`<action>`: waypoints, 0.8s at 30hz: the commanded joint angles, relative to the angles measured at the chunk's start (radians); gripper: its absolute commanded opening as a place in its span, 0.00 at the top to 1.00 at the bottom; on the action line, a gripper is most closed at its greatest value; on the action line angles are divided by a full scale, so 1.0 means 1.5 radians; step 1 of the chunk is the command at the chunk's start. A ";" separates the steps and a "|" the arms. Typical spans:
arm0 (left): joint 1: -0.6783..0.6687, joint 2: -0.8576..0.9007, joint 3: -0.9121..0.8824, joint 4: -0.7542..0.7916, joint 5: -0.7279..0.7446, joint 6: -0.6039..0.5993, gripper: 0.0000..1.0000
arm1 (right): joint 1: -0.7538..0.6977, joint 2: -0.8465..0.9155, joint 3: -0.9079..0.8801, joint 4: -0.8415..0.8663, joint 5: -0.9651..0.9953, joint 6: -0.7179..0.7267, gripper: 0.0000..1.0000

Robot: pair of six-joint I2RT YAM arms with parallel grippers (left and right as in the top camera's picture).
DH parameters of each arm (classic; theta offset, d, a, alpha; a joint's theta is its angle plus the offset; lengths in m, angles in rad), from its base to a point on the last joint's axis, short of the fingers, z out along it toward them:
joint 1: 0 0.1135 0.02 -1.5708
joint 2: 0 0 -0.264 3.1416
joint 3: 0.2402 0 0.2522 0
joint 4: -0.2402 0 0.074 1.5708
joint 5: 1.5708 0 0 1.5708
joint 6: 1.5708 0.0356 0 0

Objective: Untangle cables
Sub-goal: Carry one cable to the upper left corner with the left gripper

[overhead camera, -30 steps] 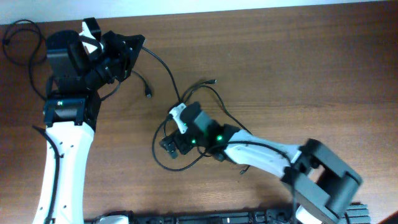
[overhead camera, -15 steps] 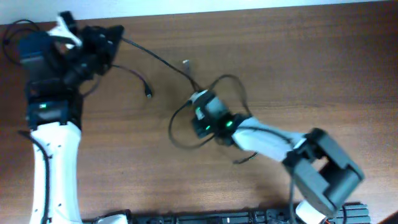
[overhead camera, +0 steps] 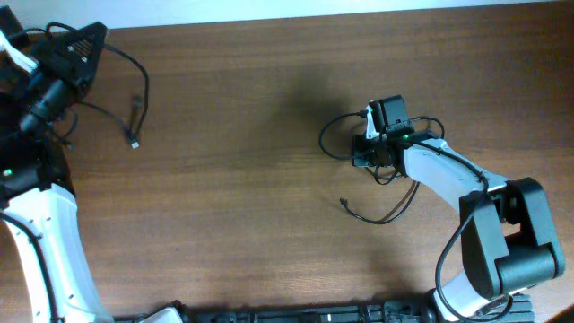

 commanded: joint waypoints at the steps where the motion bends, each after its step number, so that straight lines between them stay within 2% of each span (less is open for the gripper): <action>1: 0.003 -0.010 0.012 0.034 -0.182 0.120 1.00 | -0.001 -0.004 -0.004 -0.002 -0.008 -0.004 0.96; 3: 0.002 -0.009 0.012 0.069 -0.280 0.188 1.00 | -0.001 -0.004 -0.004 -0.002 -0.008 -0.004 0.96; 5: 0.001 0.003 0.012 0.103 -0.347 0.220 1.00 | -0.001 -0.004 -0.004 -0.002 -0.008 -0.004 0.96; 9: -0.027 0.105 0.012 0.227 -0.348 0.219 1.00 | -0.001 -0.004 -0.004 -0.001 -0.008 -0.004 0.96; 13: -0.086 0.241 0.012 0.267 -0.339 0.220 1.00 | -0.001 -0.004 -0.004 0.002 -0.008 -0.004 0.96; 17: -0.148 0.374 0.012 0.376 -0.184 0.220 1.00 | -0.001 -0.001 -0.004 0.003 -0.008 -0.004 0.96; 19: -0.176 0.404 0.012 0.430 -0.125 0.219 1.00 | -0.001 0.007 -0.004 0.004 -0.008 -0.004 0.96; 21: -0.200 0.405 0.012 0.429 -0.092 0.223 1.00 | -0.001 0.016 -0.004 0.003 -0.008 -0.004 0.96; 22: -0.216 0.405 0.012 0.430 -0.048 0.241 1.00 | -0.001 0.019 -0.004 0.004 -0.008 -0.004 0.96; 23: -0.233 0.405 0.012 0.405 0.015 0.305 1.00 | -0.001 0.019 -0.004 0.004 -0.008 -0.004 0.96; 24: -0.241 0.405 0.012 0.332 0.066 0.378 1.00 | -0.001 0.019 -0.004 0.003 -0.008 -0.004 0.96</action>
